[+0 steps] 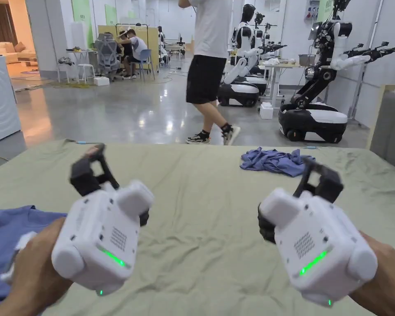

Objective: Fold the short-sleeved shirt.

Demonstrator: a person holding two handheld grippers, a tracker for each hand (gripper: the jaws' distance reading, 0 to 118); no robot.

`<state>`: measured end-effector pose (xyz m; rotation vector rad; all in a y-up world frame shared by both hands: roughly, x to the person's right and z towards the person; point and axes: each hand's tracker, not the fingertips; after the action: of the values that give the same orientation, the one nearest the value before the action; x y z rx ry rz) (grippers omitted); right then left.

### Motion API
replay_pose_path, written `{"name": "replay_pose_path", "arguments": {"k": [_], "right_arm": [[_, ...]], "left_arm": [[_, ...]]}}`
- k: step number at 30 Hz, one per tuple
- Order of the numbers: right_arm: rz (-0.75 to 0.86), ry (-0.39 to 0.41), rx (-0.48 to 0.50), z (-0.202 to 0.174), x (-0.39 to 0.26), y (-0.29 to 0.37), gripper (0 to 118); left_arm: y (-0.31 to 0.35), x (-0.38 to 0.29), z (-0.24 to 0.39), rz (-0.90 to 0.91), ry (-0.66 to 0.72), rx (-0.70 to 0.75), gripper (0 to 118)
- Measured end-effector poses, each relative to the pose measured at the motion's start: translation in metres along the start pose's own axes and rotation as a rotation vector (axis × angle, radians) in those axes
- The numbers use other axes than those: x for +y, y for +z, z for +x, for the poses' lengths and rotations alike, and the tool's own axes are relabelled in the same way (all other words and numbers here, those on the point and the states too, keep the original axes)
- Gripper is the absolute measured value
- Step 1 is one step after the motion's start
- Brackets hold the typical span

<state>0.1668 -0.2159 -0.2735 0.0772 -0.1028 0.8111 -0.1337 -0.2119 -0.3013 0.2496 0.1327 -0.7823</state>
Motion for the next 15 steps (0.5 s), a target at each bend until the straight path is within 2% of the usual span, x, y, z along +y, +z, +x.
{"name": "replay_pose_path", "arguments": {"k": [1, 2, 4, 6, 8, 11, 13, 15], "right_arm": [[-0.051, -0.208, 0.047, 0.011, 0.008, -0.002, 118], [-0.074, -0.377, 0.098, 0.019, 0.011, -0.004, 118], [-0.091, -0.674, 0.198, 0.030, 0.016, -0.005, 118], [-0.146, -0.869, 0.217, 0.034, 0.013, -0.015, 118], [-0.139, -1.015, 0.243, 0.037, 0.011, -0.016, 118], [-0.160, -1.052, 0.170, 0.035, 0.015, -0.014, 118], [-0.142, -1.036, 0.181, 0.035, 0.013, -0.012, 118], [-0.143, -0.987, 0.166, 0.035, 0.010, -0.018, 118]], "left_arm": [[-0.001, 0.003, -0.013, -0.020, 0.209, -0.009, 118], [-0.002, 0.003, -0.021, -0.047, 0.359, -0.001, 118], [-0.009, 0.003, -0.031, -0.087, 0.621, -0.045, 118], [-0.014, 0.003, -0.034, -0.102, 0.703, -0.093, 118], [-0.011, 0.009, -0.028, -0.095, 0.673, -0.083, 118], [-0.009, 0.011, -0.023, -0.053, 0.618, -0.085, 118], [-0.007, 0.013, -0.018, -0.040, 0.592, -0.101, 118], [-0.006, 0.013, -0.019, -0.032, 0.589, -0.104, 118]]}}
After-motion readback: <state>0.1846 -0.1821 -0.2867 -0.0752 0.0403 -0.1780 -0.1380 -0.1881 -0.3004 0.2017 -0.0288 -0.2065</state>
